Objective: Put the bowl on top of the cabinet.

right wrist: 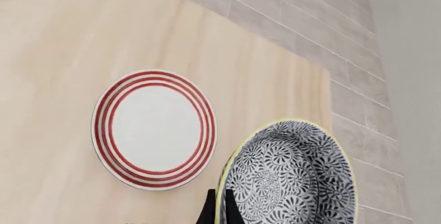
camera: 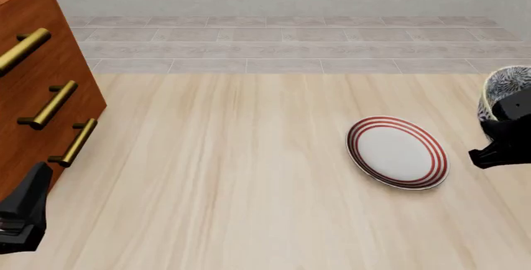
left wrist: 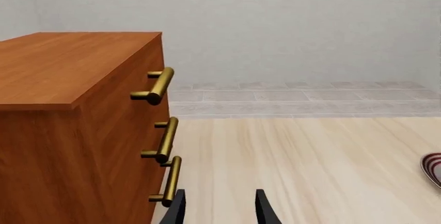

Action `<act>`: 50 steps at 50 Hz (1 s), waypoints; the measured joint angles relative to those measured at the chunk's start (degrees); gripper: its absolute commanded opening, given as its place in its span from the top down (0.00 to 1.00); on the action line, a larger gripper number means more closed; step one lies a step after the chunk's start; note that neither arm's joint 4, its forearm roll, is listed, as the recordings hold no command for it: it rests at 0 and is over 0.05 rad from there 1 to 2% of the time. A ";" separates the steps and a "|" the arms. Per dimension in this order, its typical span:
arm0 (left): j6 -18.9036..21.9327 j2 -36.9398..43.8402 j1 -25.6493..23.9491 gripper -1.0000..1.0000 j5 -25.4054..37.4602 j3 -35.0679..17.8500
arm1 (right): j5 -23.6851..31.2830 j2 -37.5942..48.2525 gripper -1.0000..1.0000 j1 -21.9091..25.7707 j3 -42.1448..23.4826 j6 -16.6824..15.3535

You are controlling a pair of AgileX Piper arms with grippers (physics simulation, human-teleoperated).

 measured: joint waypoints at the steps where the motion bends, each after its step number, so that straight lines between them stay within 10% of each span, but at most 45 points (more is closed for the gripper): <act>1: 0.00 -0.02 0.00 0.00 0.02 0.00 | 0.36 -0.52 1.00 0.58 -0.07 -0.14; 16: 0.05 -0.23 -0.01 0.00 0.21 -0.07 | 2.49 -5.01 1.00 8.71 -1.00 -3.05; 50: -0.01 0.23 0.00 0.00 -0.12 -0.15 | -10.30 -3.59 1.00 25.78 1.44 -20.38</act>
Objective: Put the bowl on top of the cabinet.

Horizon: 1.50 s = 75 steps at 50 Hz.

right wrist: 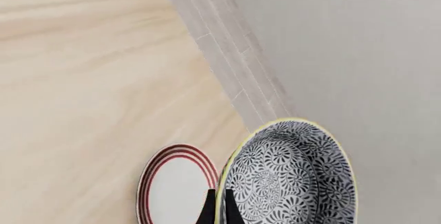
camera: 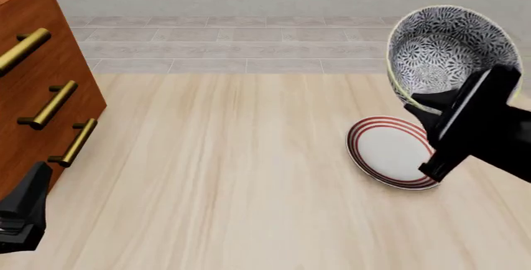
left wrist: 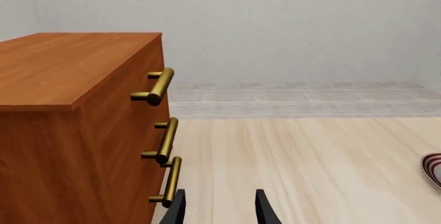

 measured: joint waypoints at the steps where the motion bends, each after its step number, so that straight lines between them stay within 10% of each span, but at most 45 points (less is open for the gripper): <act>1: 0.00 0.00 0.00 0.00 0.01 0.00 | -0.36 0.26 1.00 0.38 -0.04 -0.55; 28: -0.01 -0.08 0.00 0.00 0.11 -0.01 | -12.85 9.09 1.00 11.52 1.79 -14.33; 48: -0.25 3.06 -2.17 0.00 -0.69 -0.91 | -17.33 11.27 1.00 16.53 3.64 -18.30; 75: -5.47 18.38 -18.97 0.00 19.31 -26.66 | -17.99 12.17 1.00 17.96 4.83 -19.31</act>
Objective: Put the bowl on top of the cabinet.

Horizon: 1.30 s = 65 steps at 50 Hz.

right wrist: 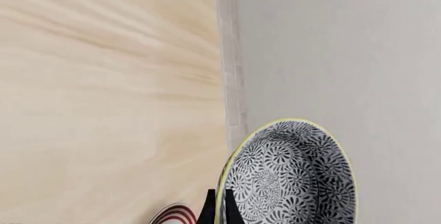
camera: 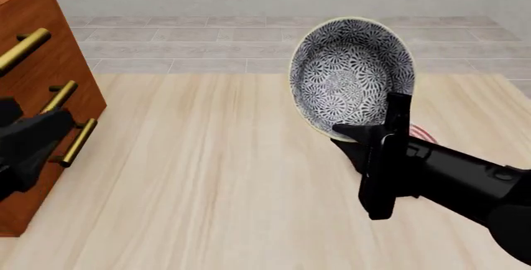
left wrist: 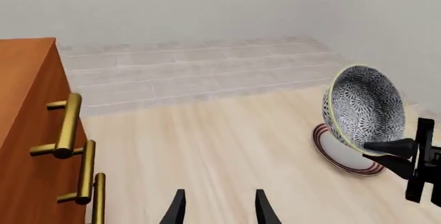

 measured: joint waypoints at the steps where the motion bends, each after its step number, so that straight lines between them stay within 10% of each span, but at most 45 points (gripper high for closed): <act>1: -0.37 0.90 -0.60 0.00 0.74 -1.16 | 0.07 -0.01 1.00 0.07 -0.01 -0.04; 31: -13.64 24.37 -12.85 0.00 14.39 -24.33 | 2.35 -1.59 1.00 2.09 0.14 -0.59; 65: -16.83 36.21 -18.43 0.00 21.84 -42.64 | 2.70 -1.34 1.00 5.09 0.48 0.12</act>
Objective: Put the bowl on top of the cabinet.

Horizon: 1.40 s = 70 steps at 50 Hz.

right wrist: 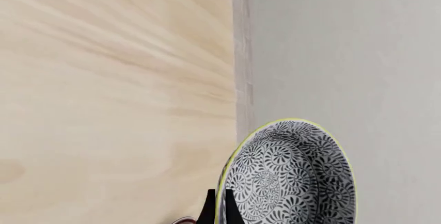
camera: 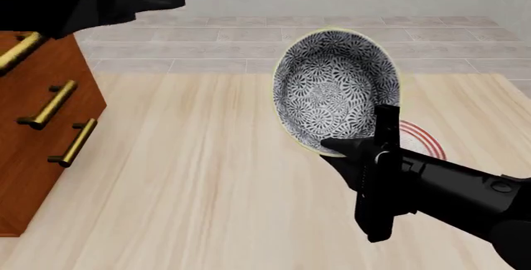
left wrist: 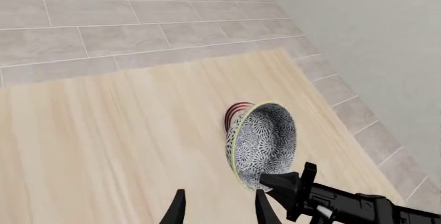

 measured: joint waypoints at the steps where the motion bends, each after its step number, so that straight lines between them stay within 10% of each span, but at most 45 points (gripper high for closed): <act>1: -0.03 0.25 -0.07 0.00 0.04 -0.33 | 0.06 -0.02 1.00 0.08 -0.03 0.03; 70: 0.51 10.63 -2.55 0.00 -10.14 2.61 | 2.47 -1.22 1.00 3.48 -0.85 0.09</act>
